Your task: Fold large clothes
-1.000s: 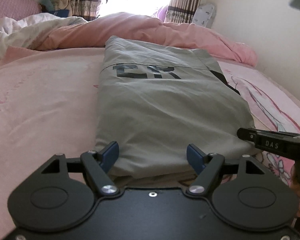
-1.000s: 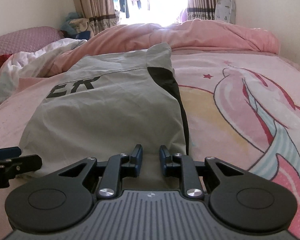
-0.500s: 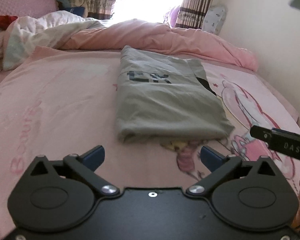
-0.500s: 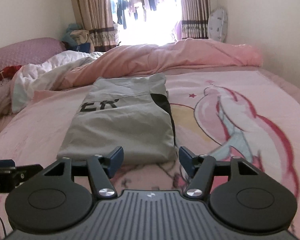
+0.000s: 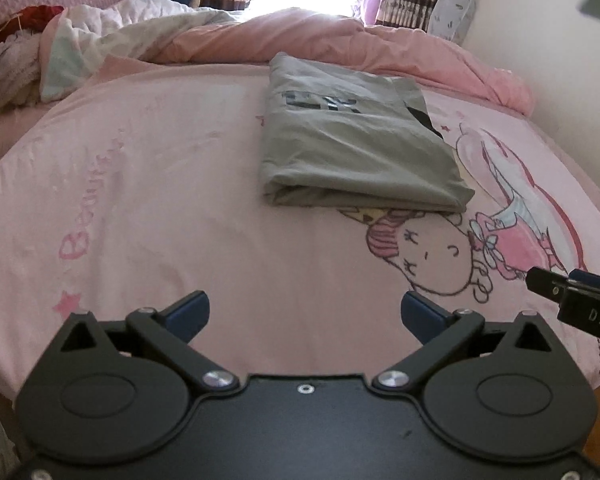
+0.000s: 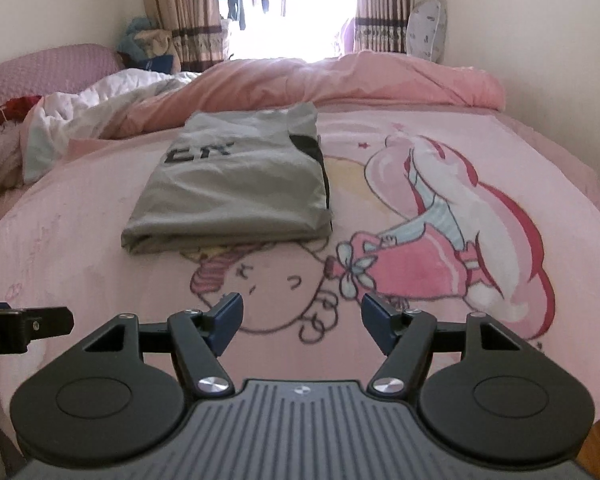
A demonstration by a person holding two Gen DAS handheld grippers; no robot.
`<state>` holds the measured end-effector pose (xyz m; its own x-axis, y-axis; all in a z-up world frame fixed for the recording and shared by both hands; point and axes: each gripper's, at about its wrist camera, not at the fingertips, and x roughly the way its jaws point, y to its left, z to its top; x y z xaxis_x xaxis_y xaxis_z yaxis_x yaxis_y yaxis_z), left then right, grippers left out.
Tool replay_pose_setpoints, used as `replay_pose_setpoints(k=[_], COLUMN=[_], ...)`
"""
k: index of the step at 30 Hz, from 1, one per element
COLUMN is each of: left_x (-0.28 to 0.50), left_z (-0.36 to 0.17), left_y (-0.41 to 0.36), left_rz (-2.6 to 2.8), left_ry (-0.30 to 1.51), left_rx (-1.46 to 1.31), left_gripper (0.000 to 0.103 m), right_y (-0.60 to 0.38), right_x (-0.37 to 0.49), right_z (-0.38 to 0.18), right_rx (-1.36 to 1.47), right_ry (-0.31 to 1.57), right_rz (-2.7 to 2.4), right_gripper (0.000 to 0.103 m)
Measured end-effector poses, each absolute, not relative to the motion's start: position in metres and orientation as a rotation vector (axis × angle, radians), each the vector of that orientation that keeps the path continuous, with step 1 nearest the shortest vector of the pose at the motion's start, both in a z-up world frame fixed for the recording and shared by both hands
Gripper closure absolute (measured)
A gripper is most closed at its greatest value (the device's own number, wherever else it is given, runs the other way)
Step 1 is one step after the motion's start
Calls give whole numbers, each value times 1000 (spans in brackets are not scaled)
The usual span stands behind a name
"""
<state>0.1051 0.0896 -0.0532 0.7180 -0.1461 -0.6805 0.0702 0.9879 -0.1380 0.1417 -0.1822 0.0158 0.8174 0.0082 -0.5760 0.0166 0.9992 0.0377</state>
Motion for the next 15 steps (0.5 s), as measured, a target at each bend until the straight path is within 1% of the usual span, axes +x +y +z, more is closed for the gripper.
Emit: replay_pose_setpoints(k=[15], left_x=[112], left_z=[-54], left_y=[86], left_rz=[-121], left_ry=[777], left_rx=[-96], left_gripper=[0], right_y=[-185], right_x=[139], right_z=[13], right_rx=[54], right_ry=[628], right_rz=[2], right_gripper=[23])
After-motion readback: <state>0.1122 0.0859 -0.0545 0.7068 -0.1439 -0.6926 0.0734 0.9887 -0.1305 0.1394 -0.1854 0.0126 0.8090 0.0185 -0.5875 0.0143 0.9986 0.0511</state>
